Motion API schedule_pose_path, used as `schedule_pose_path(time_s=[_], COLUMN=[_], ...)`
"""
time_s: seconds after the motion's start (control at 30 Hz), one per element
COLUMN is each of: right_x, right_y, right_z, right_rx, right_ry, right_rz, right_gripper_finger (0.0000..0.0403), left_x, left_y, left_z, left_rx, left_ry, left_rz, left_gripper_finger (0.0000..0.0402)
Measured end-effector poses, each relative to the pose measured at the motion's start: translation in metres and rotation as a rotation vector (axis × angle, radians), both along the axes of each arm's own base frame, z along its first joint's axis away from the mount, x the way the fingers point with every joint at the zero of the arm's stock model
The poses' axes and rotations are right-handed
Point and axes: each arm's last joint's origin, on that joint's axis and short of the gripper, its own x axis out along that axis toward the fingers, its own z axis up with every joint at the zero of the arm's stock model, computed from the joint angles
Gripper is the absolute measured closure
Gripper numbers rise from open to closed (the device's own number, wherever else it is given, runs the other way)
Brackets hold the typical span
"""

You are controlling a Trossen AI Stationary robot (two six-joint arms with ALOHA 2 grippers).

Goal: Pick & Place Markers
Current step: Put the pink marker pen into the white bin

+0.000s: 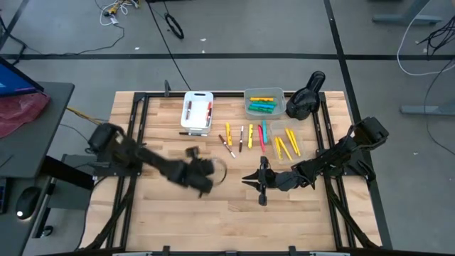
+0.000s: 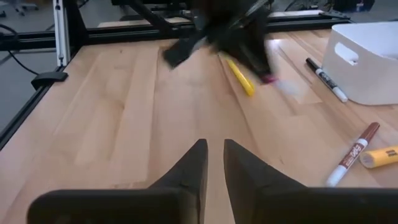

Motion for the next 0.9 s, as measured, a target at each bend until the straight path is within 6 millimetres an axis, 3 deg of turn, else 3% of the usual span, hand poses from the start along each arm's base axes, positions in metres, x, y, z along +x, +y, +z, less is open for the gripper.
schedule_pose_path(time_s=[0.13, 0.33, 0.5, 0.6, 0.73, 0.9], right_x=[0.0, 0.0, 0.0, 0.0, 0.001, 0.001], right_y=[0.0, 0.0, 0.0, -0.001, -0.002, -0.003], right_z=[0.0, 0.0, 0.001, 0.001, 0.001, 0.002], right_rx=[0.026, 0.07, 0.089, 0.093, 0.106, 0.109], right_ry=[-0.001, -0.005, -0.016, -0.024, -0.029, -0.036], right_rz=[-0.009, -0.025, -0.046, -0.064, -0.085, -0.088], right_gripper_finger=[0.0347, 0.0347, 0.0347, 0.0347, 0.0347, 0.0347], left_x=[0.02, 0.008, -0.014, -0.024, -0.029, -0.021], left_y=[0.048, 0.143, 0.211, 0.238, 0.259, 0.267], left_z=[0.044, 0.088, 0.087, 0.082, 0.072, 0.042], left_rx=[-0.056, -0.155, -0.216, -0.207, -0.222, -0.252], left_ry=[-0.196, -0.423, -0.48, -0.484, -0.475, -0.384], left_rz=[-0.085, 0.107, 0.352, 0.45, 0.53, 0.558], left_gripper_finger=[0.0372, 0.0372, 0.0372, 0.0372, 0.0367, 0.0365])
